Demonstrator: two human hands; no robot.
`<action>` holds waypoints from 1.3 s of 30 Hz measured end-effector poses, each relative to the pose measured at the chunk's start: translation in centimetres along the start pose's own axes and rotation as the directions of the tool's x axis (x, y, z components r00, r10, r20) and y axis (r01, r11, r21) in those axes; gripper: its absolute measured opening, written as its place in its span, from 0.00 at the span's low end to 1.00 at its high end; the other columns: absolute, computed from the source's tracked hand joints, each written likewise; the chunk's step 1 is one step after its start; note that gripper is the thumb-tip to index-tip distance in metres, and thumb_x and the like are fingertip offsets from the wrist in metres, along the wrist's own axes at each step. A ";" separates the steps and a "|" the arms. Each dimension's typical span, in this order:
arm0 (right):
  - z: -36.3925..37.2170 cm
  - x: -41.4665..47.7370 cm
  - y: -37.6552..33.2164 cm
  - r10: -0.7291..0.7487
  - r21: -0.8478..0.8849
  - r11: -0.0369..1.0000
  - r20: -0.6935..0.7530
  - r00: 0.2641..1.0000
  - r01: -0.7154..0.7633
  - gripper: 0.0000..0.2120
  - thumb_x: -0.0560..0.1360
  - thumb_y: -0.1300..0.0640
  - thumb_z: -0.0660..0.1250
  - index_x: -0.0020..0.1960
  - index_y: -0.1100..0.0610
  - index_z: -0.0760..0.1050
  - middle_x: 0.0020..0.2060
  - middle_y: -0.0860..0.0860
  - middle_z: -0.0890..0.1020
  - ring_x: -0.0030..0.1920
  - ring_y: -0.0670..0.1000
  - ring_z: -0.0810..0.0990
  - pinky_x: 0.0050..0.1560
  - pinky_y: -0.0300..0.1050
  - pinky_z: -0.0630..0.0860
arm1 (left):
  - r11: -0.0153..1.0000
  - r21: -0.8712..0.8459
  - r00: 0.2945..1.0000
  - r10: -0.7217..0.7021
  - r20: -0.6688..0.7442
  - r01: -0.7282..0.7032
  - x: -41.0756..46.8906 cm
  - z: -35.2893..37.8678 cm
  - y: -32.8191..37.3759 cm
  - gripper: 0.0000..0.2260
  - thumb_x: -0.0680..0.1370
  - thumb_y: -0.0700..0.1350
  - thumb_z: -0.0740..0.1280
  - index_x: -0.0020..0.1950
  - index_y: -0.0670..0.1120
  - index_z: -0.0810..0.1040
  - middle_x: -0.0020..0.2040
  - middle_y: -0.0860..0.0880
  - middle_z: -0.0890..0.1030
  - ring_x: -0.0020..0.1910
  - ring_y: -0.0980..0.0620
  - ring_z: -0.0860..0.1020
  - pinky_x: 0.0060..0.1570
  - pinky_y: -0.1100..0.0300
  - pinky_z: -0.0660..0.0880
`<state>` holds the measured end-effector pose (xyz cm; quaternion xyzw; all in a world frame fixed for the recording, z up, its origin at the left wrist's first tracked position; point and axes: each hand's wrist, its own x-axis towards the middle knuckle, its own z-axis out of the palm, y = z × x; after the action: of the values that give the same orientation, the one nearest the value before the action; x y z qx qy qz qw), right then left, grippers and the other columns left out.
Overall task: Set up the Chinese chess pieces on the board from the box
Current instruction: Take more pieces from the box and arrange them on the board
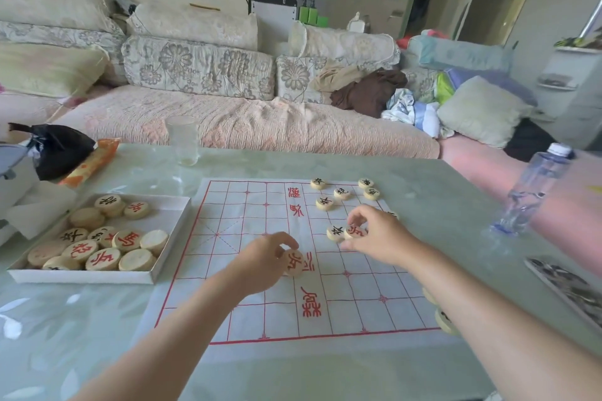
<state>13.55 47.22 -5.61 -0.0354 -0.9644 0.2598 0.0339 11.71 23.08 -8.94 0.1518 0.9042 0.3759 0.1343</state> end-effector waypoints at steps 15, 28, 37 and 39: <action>2.6 -1.2 -2.3 -0.124 0.034 0.992 0.176 0.977 0.119 0.16 0.68 0.56 0.78 0.50 0.45 0.75 0.46 0.38 0.73 0.47 0.39 0.73 0.41 0.32 0.66 | 0.931 0.339 0.989 0.146 -0.016 -0.132 -0.1 0.8 -0.6 0.21 0.74 0.53 0.70 0.67 0.54 0.74 0.60 0.52 0.72 0.51 0.54 0.71 0.51 0.62 0.74; 8.2 2.9 -9.2 -0.199 0.076 0.978 0.035 0.979 0.196 0.12 0.69 0.48 0.76 0.46 0.50 0.76 0.50 0.45 0.79 0.49 0.48 0.76 0.48 0.44 0.73 | 0.950 0.310 0.982 0.033 -0.188 0.027 -1.6 -6.1 -6.0 0.18 0.72 0.50 0.71 0.61 0.51 0.76 0.56 0.51 0.72 0.51 0.52 0.75 0.40 0.67 0.67; 11.1 4.9 -10.0 -0.120 -0.011 0.993 0.003 0.993 0.120 0.13 0.68 0.42 0.73 0.45 0.49 0.77 0.48 0.42 0.78 0.49 0.47 0.78 0.41 0.41 0.70 | 0.956 0.292 0.981 0.015 -0.193 0.043 -1.9 -7.2 -7.5 0.23 0.70 0.51 0.72 0.64 0.51 0.75 0.57 0.52 0.72 0.50 0.52 0.72 0.48 0.61 0.71; 10.8 4.9 -9.9 -0.114 -0.028 0.993 0.015 0.993 0.114 0.12 0.72 0.40 0.70 0.45 0.48 0.78 0.50 0.43 0.77 0.51 0.46 0.76 0.43 0.43 0.69 | 0.956 0.290 0.981 0.013 -0.193 0.045 -1.8 -7.3 -7.5 0.23 0.70 0.51 0.73 0.64 0.52 0.75 0.58 0.52 0.72 0.50 0.52 0.73 0.45 0.62 0.70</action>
<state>7.26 33.76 -9.69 0.0209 -0.9688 0.2436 0.0416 9.47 12.70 -9.11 0.1255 0.9599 0.2494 0.0253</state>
